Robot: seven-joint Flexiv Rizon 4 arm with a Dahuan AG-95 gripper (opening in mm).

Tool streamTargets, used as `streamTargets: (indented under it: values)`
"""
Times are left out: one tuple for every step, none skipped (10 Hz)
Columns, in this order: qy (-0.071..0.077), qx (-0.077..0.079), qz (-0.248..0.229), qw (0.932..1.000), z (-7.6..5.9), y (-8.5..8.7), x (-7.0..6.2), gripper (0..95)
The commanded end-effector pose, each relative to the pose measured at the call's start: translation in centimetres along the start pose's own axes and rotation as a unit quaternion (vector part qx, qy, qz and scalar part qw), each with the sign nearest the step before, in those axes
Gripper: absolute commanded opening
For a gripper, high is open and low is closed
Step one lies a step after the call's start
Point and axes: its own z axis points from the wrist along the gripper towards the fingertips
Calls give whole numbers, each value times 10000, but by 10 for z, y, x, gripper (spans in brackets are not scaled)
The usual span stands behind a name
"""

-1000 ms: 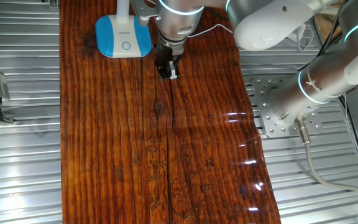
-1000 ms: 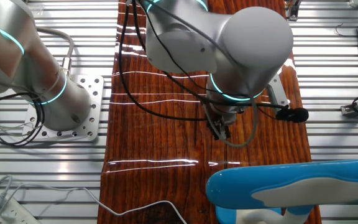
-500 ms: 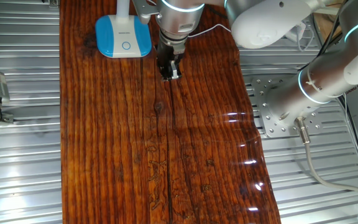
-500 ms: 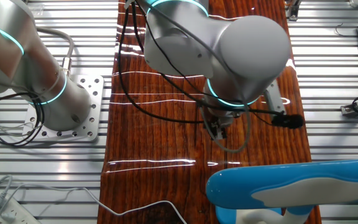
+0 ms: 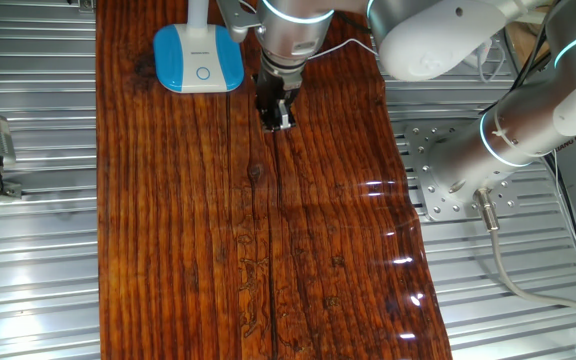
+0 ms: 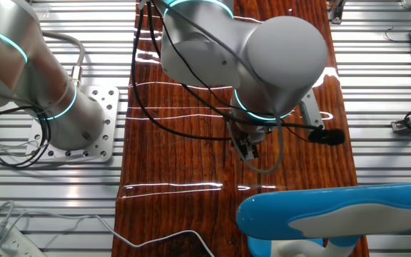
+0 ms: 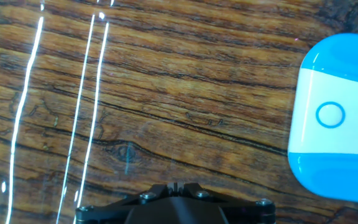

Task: Turn on the desk lamp by pressing the button

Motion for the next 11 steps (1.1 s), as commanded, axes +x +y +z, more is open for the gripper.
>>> streamTargets:
  values:
    - [5,9,-36,10000,-1,0,0,0]
    - [4,12,-44,10000,-1,0,0,0]
    - [1,14,-54,10000,-1,0,0,0]
    - [5,17,-56,10000,-1,0,0,0]
    - [-2,16,-58,10000,-1,0,0,0]
    - [-4,14,-57,10000,-1,0,0,0]
    - [-9,15,-56,10000,-1,0,0,0]
    - [-25,18,-54,10000,-1,0,0,0]
    - [-31,19,-48,10000,-1,0,0,0]
    - [-33,21,-48,10000,-1,0,0,0]
    - [-29,30,-45,10000,-1,0,0,0]
